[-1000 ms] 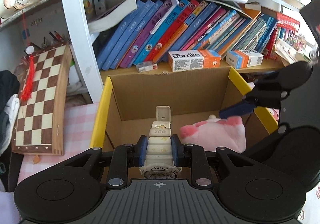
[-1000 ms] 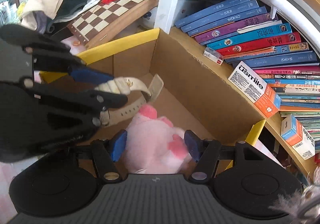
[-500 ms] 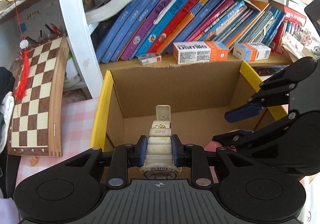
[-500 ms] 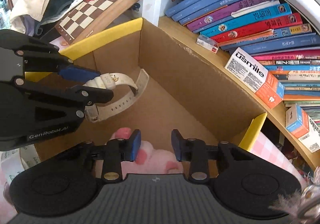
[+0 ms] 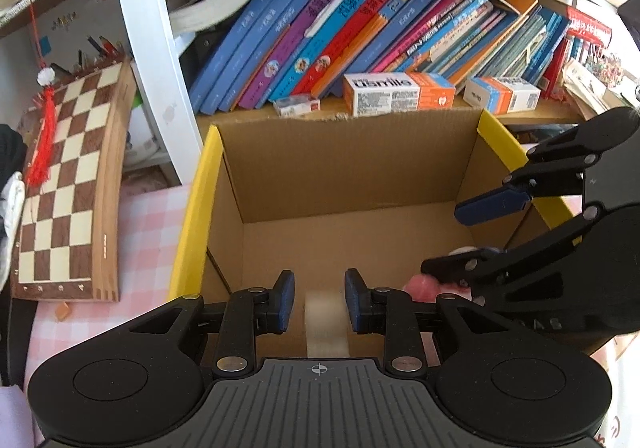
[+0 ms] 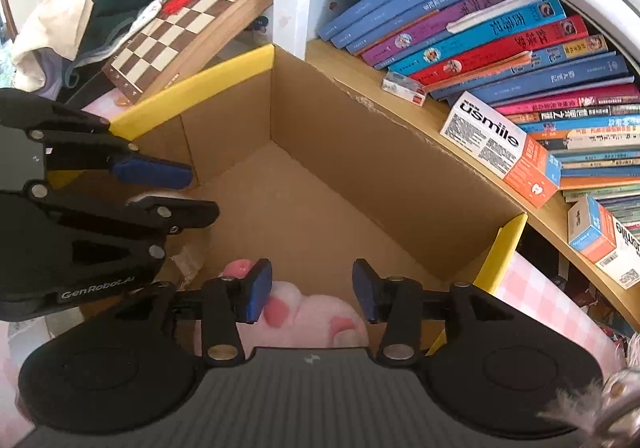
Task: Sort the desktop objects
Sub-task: 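Lower into the yellow box and open the left tool while the right tool releases the pig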
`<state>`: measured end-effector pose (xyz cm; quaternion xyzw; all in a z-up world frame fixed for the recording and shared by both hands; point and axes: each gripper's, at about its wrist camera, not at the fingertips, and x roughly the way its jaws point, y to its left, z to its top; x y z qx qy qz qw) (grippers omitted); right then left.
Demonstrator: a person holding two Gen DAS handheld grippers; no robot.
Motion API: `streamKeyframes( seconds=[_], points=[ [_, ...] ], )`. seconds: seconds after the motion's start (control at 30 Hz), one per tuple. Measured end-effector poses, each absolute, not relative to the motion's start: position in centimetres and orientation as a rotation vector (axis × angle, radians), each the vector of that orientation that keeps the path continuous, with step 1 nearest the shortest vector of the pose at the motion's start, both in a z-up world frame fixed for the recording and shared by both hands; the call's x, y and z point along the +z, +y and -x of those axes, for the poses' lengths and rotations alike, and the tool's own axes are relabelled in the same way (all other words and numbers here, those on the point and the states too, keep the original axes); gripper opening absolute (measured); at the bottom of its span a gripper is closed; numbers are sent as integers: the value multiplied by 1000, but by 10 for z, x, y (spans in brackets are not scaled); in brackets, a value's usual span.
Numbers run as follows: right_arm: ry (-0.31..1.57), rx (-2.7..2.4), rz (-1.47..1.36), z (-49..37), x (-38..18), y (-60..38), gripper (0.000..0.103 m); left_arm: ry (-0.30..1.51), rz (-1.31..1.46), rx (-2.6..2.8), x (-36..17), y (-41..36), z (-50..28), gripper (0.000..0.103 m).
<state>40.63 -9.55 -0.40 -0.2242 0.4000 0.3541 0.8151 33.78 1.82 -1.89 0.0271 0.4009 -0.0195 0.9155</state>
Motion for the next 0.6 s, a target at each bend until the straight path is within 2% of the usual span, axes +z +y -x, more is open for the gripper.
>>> streamKeyframes(
  seconds=[0.6],
  points=[
    [747, 743, 387, -349, 53, -117, 51, 705, -29, -54, 26, 14, -284, 31]
  ],
)
